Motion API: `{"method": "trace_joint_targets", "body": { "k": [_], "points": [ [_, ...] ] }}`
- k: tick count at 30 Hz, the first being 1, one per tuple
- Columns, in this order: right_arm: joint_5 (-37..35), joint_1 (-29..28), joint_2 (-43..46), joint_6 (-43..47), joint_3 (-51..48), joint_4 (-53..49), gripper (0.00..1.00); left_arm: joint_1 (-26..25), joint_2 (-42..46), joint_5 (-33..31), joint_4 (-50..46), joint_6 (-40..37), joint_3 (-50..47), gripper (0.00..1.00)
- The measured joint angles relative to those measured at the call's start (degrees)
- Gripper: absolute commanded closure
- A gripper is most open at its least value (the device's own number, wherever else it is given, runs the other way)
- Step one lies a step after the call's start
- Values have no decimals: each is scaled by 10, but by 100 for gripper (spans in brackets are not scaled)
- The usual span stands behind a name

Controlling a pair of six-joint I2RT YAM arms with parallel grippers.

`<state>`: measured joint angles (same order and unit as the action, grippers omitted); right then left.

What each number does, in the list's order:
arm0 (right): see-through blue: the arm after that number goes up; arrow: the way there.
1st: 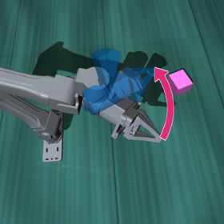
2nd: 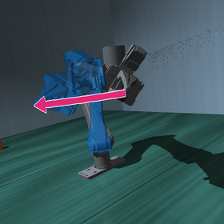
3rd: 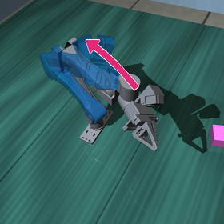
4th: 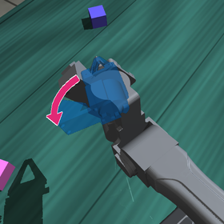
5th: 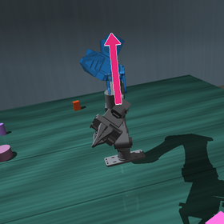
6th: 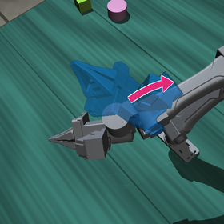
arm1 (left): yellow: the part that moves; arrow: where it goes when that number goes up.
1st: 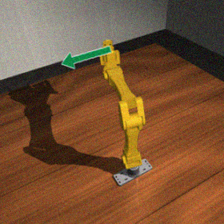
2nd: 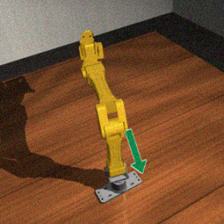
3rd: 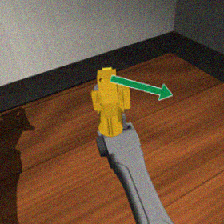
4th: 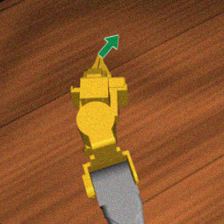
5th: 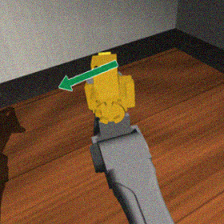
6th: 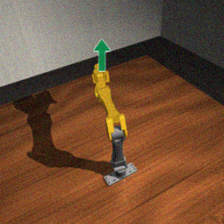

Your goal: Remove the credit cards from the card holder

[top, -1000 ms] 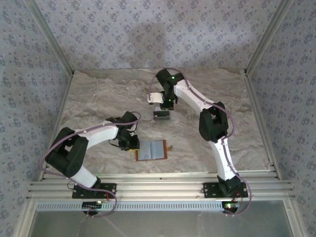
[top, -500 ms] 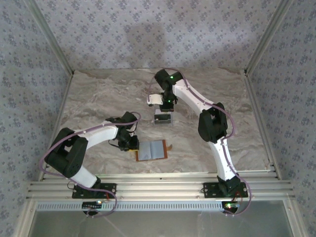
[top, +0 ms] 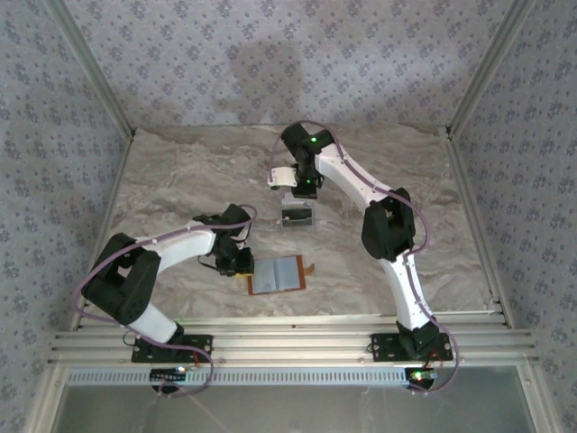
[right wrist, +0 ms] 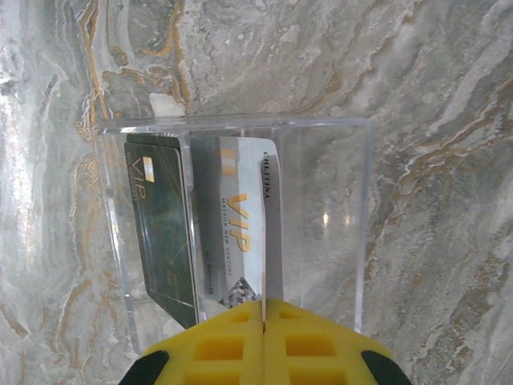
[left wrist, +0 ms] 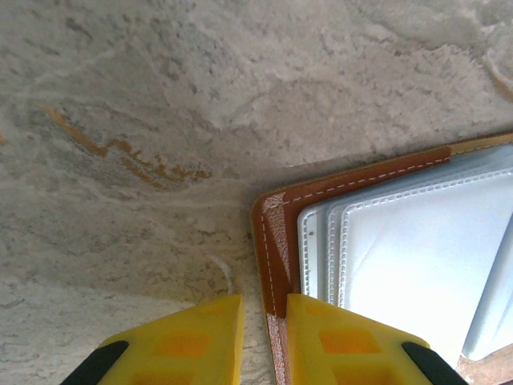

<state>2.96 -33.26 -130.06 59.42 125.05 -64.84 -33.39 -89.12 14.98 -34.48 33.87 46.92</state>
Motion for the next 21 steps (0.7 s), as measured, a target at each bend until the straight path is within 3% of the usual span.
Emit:
{"method": "trace_joint_targets", "body": {
  "k": [21],
  "points": [
    [-7,0,0,7,27,12,100,0,0,0,0,0,0,79]
  ]
}}
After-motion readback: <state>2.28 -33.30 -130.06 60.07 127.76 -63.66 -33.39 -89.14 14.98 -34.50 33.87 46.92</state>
